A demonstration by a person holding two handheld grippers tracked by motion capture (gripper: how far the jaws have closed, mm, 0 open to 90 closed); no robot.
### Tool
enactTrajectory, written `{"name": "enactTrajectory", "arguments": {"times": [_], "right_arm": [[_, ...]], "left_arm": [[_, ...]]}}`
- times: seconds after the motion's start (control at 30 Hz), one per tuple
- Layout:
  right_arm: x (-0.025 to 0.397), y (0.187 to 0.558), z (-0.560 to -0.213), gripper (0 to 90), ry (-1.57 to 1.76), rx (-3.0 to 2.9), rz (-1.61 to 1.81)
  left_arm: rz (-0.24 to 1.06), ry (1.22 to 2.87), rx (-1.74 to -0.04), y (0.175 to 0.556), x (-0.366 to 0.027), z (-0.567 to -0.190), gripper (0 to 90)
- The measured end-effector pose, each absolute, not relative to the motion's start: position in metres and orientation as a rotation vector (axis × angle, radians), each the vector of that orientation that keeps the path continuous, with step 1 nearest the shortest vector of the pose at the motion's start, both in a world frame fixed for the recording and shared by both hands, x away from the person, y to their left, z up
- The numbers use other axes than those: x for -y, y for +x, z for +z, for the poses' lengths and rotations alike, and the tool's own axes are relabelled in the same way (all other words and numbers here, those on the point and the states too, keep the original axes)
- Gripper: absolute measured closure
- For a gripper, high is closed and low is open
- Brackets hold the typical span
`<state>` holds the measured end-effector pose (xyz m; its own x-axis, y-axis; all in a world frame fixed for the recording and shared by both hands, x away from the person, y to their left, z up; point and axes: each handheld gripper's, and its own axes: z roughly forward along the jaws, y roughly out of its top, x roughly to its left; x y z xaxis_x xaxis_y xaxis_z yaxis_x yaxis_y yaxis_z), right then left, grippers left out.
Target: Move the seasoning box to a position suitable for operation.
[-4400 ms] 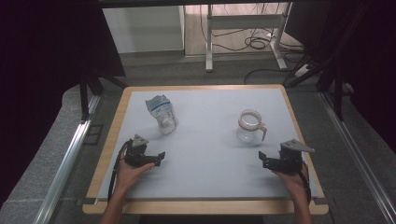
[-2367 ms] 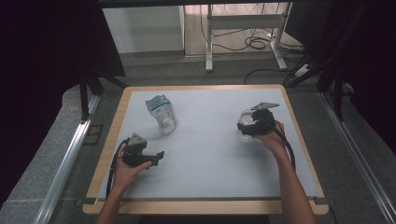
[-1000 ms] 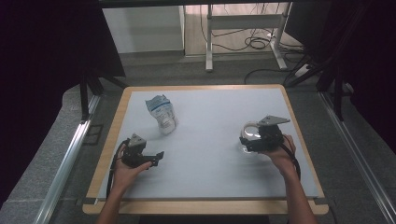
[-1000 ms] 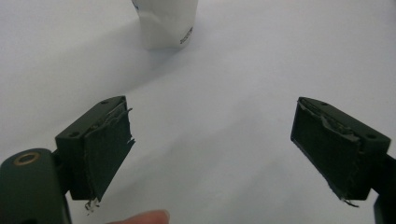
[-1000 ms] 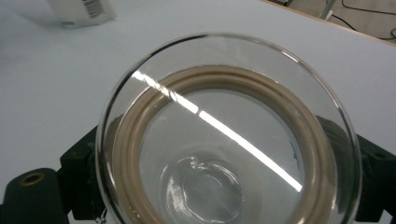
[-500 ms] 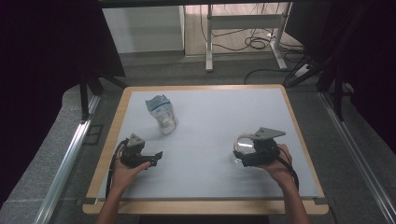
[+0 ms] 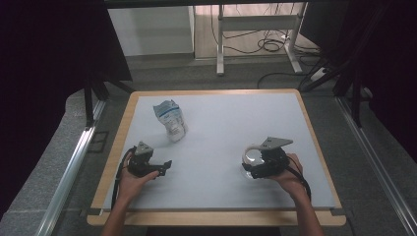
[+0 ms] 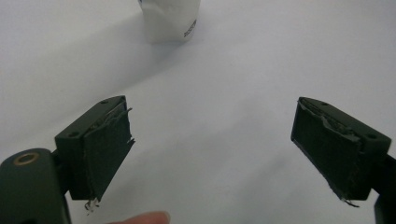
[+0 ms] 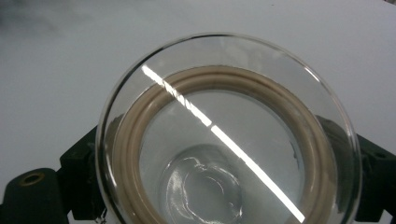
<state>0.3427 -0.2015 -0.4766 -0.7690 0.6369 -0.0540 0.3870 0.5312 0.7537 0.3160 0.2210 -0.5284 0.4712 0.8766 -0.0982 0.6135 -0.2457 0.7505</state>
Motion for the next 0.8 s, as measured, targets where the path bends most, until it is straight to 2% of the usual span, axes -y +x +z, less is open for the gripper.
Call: {"name": "enactTrajectory", "arguments": {"times": [0.27,0.33,0.53,0.63,0.8], "right_arm": [[0.202,0.343,-0.478,10.2,0.857,-2.443,1.103],[0.204,0.341,-0.474,6.6,0.885,-2.406,1.163],[0.224,0.328,-0.45,6.5,0.914,-2.267,1.334],[0.236,0.324,-0.445,9.7,0.927,-2.217,1.368],[0.255,0.317,-0.44,21.1,0.996,-2.101,1.402]], "left_arm": [[0.449,1.981,-1.226,0.314,-0.217,-0.529,12.0],[0.451,1.981,-1.226,0.314,-0.217,-0.528,12.0],[0.446,1.981,-1.232,0.315,-0.216,-0.53,12.0],[0.445,1.986,-1.228,0.315,-0.216,-0.53,12.0],[0.447,1.989,-1.219,0.314,-0.214,-0.528,12.0]]}}
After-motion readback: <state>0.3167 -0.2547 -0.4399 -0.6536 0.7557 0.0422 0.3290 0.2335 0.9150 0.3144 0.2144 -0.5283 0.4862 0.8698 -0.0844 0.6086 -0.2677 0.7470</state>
